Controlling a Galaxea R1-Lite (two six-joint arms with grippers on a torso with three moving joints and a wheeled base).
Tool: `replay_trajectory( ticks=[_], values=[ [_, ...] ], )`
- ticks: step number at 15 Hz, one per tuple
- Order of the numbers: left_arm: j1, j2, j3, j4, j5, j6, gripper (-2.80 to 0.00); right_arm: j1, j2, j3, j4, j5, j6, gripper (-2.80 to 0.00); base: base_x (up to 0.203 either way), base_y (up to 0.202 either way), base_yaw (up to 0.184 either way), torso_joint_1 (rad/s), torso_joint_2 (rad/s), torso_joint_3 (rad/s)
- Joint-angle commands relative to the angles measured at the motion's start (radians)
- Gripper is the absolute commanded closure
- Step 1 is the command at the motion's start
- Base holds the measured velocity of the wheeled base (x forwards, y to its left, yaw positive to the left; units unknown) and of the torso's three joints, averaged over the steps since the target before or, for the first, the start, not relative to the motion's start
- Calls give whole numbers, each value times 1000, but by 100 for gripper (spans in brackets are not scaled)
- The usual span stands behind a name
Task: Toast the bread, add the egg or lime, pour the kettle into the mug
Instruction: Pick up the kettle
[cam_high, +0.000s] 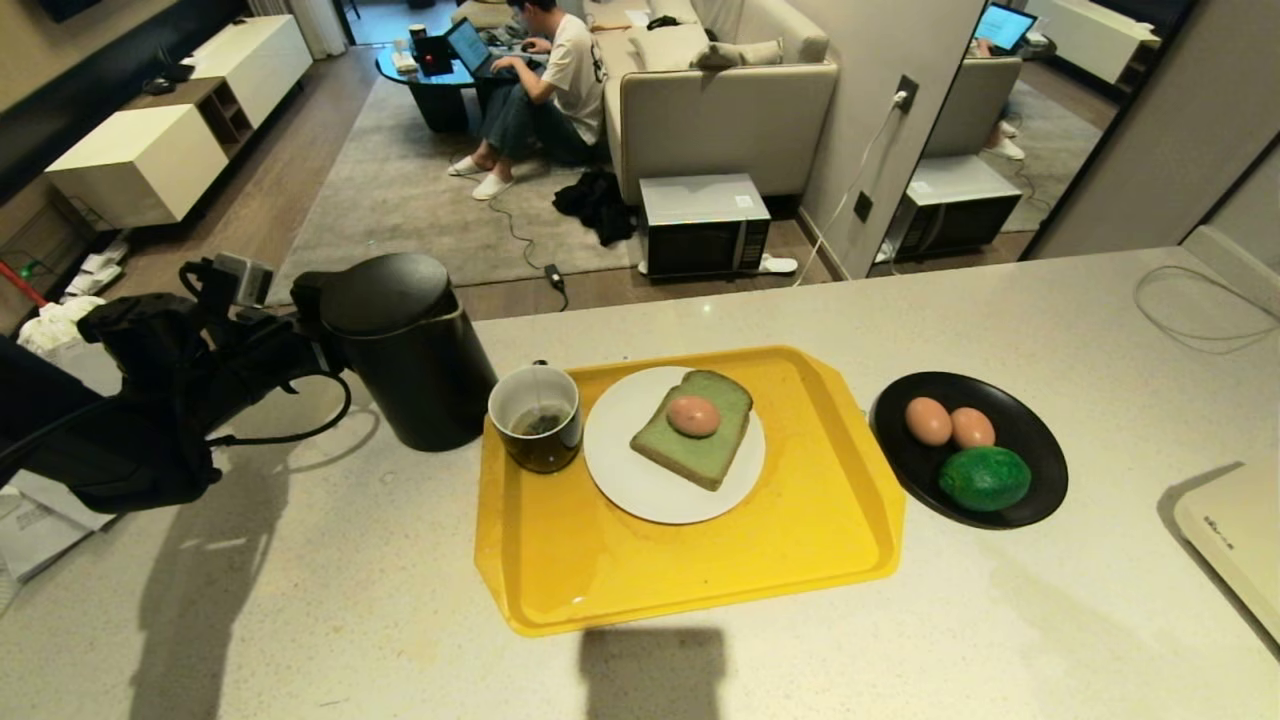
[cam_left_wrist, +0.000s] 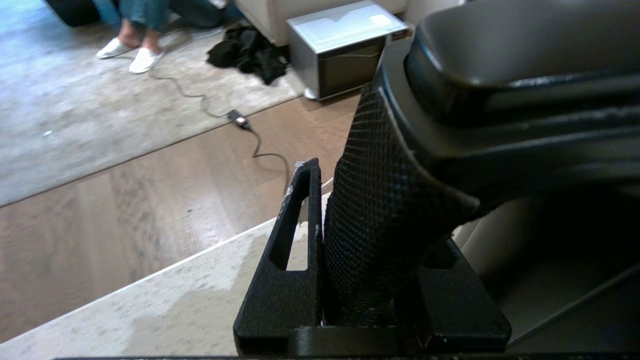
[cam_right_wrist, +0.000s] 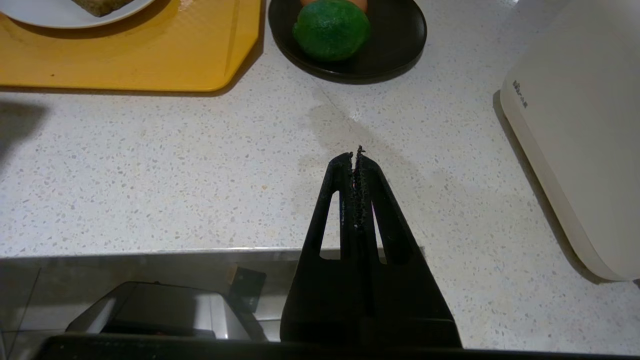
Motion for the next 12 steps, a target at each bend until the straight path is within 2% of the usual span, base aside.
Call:
replay_trajectory(
  ticks=[1, 9, 12],
  values=[
    [0, -15, 7, -10, -4, 0, 0, 1, 1, 0, 0, 0, 0, 0, 0, 0, 0, 0, 0, 0],
    [14, -122, 53, -18, 4, -4, 0, 1, 1, 0, 0, 0, 0, 0, 0, 0, 0, 0, 0, 0],
    [17, -165, 59, -15, 34, -2, 0, 1, 1, 0, 0, 0, 0, 0, 0, 0, 0, 0, 0, 0]
  ],
)
